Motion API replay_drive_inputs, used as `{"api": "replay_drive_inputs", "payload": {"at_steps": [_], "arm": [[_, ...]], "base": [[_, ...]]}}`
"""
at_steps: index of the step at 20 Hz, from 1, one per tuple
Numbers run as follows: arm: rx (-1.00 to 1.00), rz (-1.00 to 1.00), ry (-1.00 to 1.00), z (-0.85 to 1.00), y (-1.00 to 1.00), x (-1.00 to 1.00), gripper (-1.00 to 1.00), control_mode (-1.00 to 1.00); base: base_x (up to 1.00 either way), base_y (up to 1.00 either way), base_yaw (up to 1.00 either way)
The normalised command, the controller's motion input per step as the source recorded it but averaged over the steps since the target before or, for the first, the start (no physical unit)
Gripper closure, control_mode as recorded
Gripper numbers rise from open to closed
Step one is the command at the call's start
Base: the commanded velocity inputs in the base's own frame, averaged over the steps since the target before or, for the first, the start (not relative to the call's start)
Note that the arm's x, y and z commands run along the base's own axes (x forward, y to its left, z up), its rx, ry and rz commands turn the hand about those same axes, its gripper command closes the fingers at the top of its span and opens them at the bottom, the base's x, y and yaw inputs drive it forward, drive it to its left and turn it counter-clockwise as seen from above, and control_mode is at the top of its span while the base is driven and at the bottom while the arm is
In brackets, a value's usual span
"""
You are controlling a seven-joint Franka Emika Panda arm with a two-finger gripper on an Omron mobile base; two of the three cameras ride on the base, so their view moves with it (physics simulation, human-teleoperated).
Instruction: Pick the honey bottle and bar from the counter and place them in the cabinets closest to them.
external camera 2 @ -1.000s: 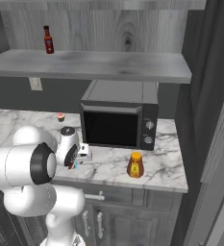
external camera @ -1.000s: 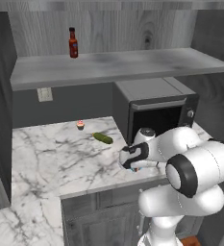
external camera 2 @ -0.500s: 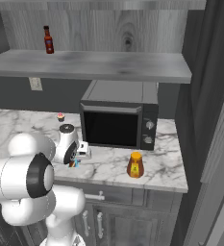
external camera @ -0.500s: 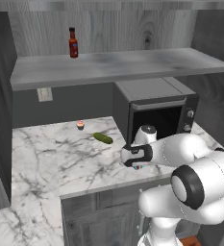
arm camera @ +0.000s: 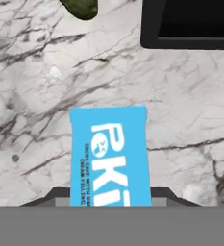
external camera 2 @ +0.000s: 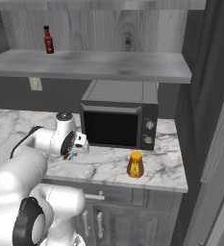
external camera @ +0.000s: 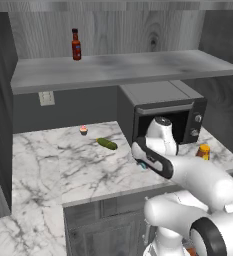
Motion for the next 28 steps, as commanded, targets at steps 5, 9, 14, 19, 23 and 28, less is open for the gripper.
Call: {"api": "replay_drive_inputs", "payload": {"at_steps": [5, 9, 14, 19, 23, 28], "arm": [[0.04, -0.07, 0.10, 0.75, -0.10, -0.47, 1.00, -1.00], [0.04, -0.06, 0.14, 0.85, -0.13, -0.51, 1.00, -1.00], [0.03, -0.06, 0.15, 0.86, -0.15, -0.56, 1.00, -1.00], [0.00, -0.04, 0.08, 0.78, -0.13, -0.62, 1.00, -1.00], [0.00, -0.02, -0.01, 0.78, -0.07, -0.58, 1.00, -1.00], [-0.02, 0.00, -0.11, 0.63, -0.01, -0.49, 1.00, -1.00]], "base": [[0.00, 0.00, 0.00], [0.00, 0.00, 0.00], [0.00, 0.00, 0.00], [0.00, 0.00, 0.00], [0.00, 0.00, 0.00], [0.00, 0.00, 0.00]]}}
